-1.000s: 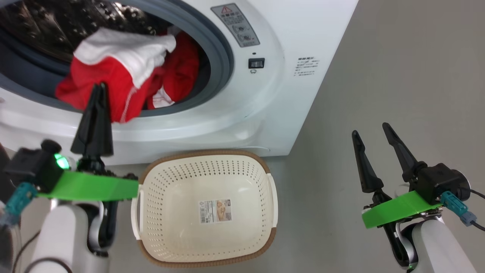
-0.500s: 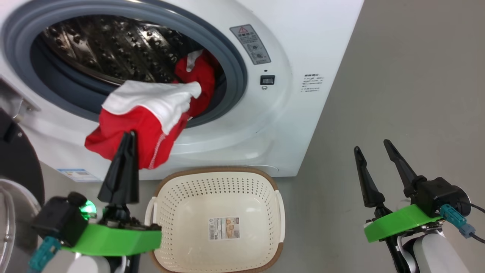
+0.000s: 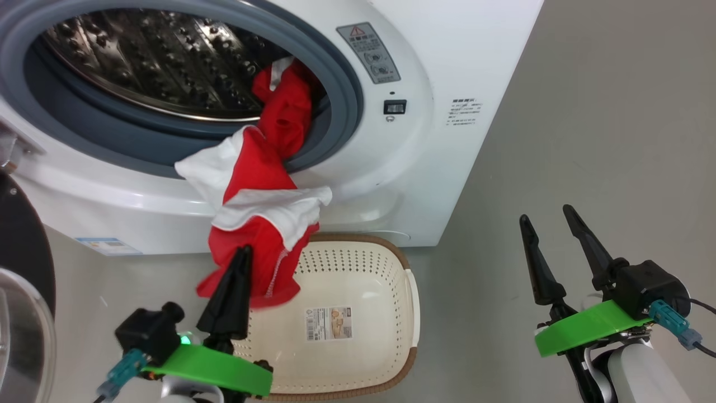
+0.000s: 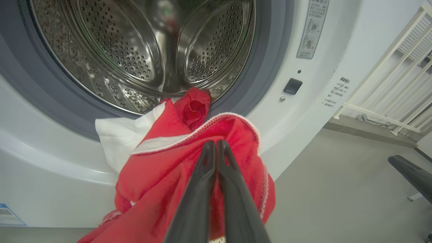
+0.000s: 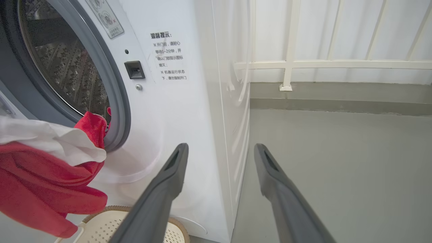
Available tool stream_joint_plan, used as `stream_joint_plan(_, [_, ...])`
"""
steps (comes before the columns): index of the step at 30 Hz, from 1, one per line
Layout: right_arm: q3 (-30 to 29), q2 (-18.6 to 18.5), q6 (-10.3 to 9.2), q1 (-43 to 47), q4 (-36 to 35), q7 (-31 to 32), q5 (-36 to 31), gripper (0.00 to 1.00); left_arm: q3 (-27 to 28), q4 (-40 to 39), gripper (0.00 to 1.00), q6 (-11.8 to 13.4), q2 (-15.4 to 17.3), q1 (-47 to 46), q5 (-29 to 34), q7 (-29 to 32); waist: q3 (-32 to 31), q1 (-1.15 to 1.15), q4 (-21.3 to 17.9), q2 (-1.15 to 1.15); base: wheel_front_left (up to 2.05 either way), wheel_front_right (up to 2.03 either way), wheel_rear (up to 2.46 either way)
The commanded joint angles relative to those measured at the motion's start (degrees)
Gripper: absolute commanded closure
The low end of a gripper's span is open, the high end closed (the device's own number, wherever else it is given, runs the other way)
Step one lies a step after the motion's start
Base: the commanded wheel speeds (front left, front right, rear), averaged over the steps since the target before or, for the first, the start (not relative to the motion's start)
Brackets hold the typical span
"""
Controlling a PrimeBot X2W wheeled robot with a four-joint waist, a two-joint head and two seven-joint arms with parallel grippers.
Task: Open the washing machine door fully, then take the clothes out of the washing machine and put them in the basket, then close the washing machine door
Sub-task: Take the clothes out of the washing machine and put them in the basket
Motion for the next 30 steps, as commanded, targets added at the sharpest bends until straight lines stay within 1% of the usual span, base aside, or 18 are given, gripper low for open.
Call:
stream_joint_plan(1, [1.4, 0.0, 0.36, -1.3, -1.1, -0.4, 0.5, 0.00, 0.8, 1.6, 1.00, -0.4, 0.3, -2.9, -1.2, -0.1, 1.2, 0.00, -0.7, 0.00, 0.00, 0.00, 0.00])
stream_joint_plan(2, [1.4, 0.0, 0.36, -1.3, -1.1, -0.4, 0.5, 0.00, 0.8, 1.6, 1.00, -0.4, 0.3, -2.9, -1.2, -0.1, 1.2, 0.00, -0.7, 0.00, 0.00, 0.00, 0.00])
stream_joint_plan(18, [2.6, 0.0, 0.36, -4.2, -1.3, -0.4, 0.8, 0.00, -7.1, 33.9, 1.00, -1.5, 0.2, -17.5, -10.5, -1.7, 7.6, 0.00, -2.3, 0.00, 0.00, 0.00, 0.00])
stream_joint_plan(25, [3.0, 0.0, 0.36, -5.5, -1.5, -0.4, 0.7, 0.00, -9.3, 46.0, 1.00, -1.2, 0.2, -23.5, -13.1, -1.8, 10.6, 0.00, -3.2, 0.00, 0.00, 0.00, 0.00])
stream_joint_plan(30, [3.7, 0.0, 0.36, -6.2, -1.6, -0.4, 0.5, 0.00, -11.2, 52.5, 1.00, -1.4, 0.2, -27.3, -14.9, -1.3, 13.2, 0.00, -4.2, 0.00, 0.00, 0.00, 0.00])
